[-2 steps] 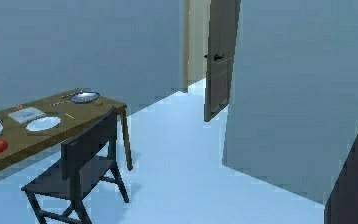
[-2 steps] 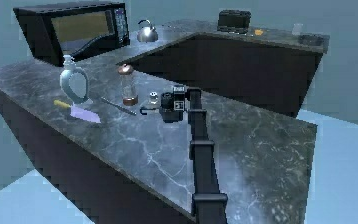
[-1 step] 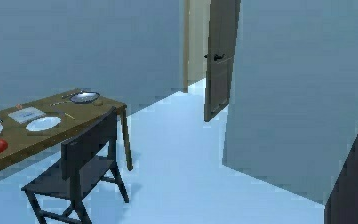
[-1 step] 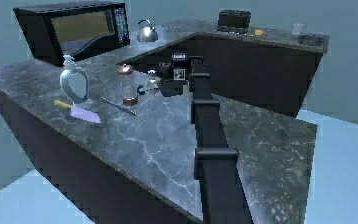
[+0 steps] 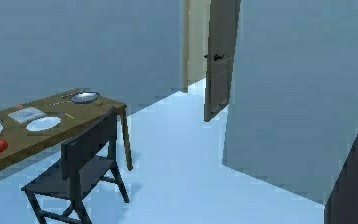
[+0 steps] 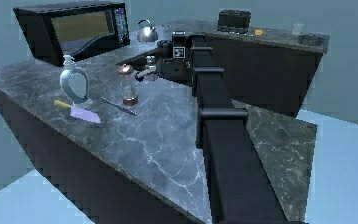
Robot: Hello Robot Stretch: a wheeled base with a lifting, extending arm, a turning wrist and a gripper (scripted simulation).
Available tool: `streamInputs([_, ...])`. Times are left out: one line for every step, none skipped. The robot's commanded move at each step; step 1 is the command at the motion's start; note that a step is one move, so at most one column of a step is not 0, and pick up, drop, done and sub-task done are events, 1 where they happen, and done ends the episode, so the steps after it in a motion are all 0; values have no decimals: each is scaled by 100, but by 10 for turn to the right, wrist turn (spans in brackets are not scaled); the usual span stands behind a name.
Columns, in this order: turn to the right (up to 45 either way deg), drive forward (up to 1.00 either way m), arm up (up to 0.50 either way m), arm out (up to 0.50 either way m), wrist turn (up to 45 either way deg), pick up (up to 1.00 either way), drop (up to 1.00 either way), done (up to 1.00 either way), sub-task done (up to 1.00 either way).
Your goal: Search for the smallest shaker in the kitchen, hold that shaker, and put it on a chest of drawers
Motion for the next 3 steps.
streamInputs([0, 0, 0, 0, -450, 0, 0, 0, 0])
streamInputs([0, 0, 0, 0, -450, 0, 0, 0, 0])
streamInputs([0, 0, 0, 0, -180, 0, 0, 0, 0])
